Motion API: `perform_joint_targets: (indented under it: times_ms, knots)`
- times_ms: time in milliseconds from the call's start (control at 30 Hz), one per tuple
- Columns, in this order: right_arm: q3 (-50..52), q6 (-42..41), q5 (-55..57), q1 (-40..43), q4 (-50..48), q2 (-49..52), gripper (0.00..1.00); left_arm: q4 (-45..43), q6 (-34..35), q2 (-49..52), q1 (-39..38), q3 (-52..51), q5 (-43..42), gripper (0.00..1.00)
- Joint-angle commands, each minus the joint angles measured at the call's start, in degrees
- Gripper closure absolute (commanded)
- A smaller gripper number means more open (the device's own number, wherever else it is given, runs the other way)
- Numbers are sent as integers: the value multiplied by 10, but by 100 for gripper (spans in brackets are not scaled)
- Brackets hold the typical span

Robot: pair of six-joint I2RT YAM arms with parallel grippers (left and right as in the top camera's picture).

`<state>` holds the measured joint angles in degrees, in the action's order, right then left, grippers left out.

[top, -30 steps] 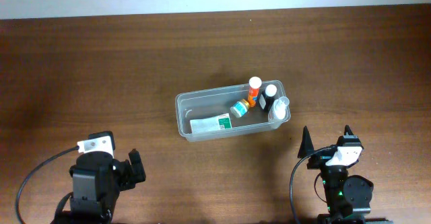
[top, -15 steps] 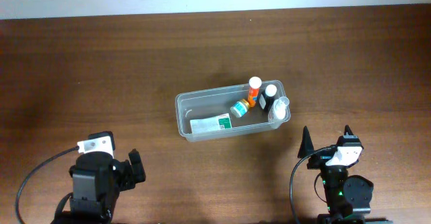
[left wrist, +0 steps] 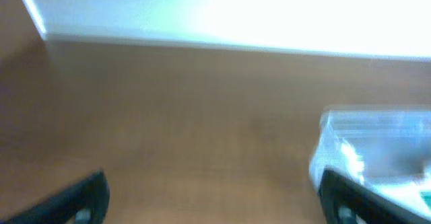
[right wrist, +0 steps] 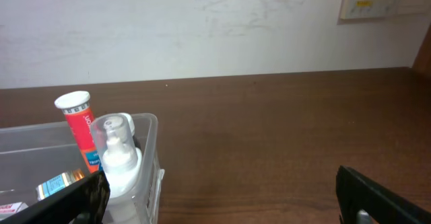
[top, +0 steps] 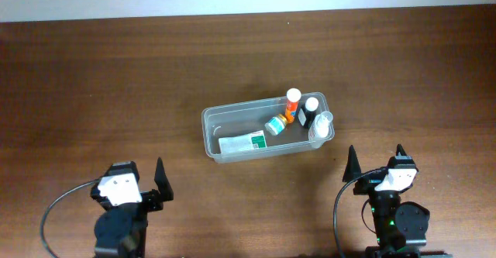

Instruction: Pack container

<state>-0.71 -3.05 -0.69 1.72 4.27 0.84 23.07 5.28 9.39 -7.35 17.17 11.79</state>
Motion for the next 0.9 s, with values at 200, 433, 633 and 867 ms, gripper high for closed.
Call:
perform_joint_targets:
  times_ms: [200,433,633,867]
  knots:
    - [4,-4,-1,2,2,-5,2,-224,-119,-82,35,-165,-82,1]
    - [4,-4,-1,2,2,-5,2,-183,-114,-91,35,-166,-112,0]
    - [4,-4,-1,2,2,-5,2,-183,-114,-90,34,-166,-112,1]
    - [4,-4,-1,2,2,-5,2,-183,-114,-90,34,-166,-112,1]
